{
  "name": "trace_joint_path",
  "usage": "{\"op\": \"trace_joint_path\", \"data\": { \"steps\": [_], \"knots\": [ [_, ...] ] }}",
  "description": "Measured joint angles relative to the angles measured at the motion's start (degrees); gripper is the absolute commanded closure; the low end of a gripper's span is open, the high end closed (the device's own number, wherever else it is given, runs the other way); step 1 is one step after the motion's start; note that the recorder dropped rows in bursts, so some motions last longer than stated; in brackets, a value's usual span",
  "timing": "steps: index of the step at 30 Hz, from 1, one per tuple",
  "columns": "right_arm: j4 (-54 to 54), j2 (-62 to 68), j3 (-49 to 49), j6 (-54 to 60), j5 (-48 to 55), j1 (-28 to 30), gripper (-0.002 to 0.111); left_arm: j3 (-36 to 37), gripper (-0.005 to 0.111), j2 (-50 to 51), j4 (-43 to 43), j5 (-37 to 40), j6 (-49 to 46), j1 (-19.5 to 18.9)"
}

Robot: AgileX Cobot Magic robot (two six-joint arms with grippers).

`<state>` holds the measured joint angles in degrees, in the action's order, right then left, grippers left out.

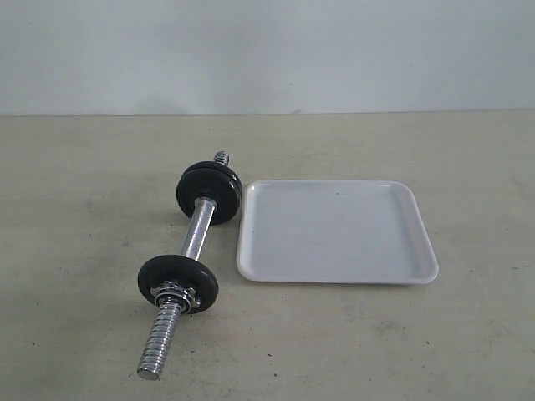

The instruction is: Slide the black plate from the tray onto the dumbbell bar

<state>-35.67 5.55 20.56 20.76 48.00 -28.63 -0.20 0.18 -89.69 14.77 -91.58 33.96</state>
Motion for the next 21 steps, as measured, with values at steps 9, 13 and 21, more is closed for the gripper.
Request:
{"op": "trace_joint_path", "data": {
  "steps": [9, 13, 21],
  "knots": [
    [0.1, 0.0, -0.2, -0.1, -0.9, 0.0, 0.108, 0.0, 0.002, 0.0, -7.6, 2.5, 0.0, 0.0],
    [0.1, 0.0, -0.2, -0.5, -0.9, 0.0, 0.108, 0.0, 0.009, 0.0, -9.0, 1.3, 0.0, 0.0],
    [0.1, 0.0, -0.2, -0.6, -0.9, 0.0, 0.108, 0.0, 0.101, 0.0, -9.6, -3.7, 1.5, 0.0]
  ]
}}
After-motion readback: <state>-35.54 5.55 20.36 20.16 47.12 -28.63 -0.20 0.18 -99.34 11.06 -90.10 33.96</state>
